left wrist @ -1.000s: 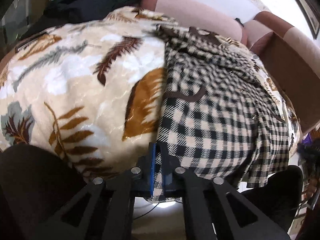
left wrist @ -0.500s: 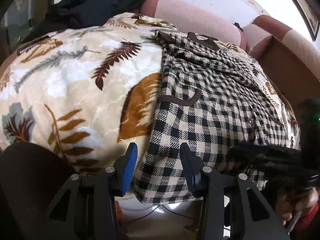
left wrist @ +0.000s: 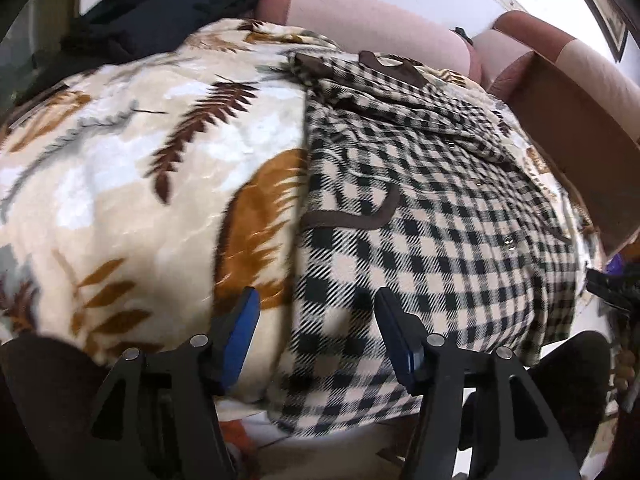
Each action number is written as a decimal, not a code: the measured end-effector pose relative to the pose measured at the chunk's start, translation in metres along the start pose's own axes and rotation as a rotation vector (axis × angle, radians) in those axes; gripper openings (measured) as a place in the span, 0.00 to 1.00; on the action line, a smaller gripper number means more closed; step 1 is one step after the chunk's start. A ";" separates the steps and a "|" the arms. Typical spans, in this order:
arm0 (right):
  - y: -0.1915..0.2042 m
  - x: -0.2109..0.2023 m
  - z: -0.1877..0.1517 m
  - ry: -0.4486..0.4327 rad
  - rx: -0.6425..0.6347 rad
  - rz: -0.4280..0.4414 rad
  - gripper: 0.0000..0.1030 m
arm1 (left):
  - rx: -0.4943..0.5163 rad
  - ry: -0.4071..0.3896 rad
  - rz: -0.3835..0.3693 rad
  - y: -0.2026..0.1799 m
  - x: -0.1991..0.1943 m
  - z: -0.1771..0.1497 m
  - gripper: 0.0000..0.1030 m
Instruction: Fold large clothes
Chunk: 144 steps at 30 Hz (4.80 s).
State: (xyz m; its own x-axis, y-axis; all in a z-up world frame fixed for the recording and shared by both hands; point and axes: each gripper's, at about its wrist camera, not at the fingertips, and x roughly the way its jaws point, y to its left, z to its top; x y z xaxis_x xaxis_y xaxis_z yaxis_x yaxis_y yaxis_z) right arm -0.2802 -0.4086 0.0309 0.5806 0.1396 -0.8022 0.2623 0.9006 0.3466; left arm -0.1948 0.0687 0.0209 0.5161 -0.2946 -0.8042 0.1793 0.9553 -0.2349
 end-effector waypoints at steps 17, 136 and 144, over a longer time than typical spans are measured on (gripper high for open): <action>-0.066 0.081 -0.006 0.231 0.339 0.525 0.67 | -0.109 0.115 -0.312 0.002 0.022 -0.011 0.67; 0.323 0.318 0.277 0.033 -0.526 -0.122 0.34 | -0.135 -0.157 0.135 0.027 0.076 0.247 0.81; 0.346 0.332 0.325 -0.046 -0.438 -0.216 0.46 | -0.210 -0.149 0.153 0.054 0.082 0.263 0.81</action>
State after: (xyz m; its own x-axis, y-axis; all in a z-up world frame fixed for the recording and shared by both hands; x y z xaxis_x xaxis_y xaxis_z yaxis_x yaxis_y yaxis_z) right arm 0.2538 -0.1843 0.0430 0.5851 -0.0789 -0.8071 0.0374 0.9968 -0.0703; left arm 0.0777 0.0901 0.0854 0.6435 -0.1320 -0.7540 -0.0796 0.9681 -0.2375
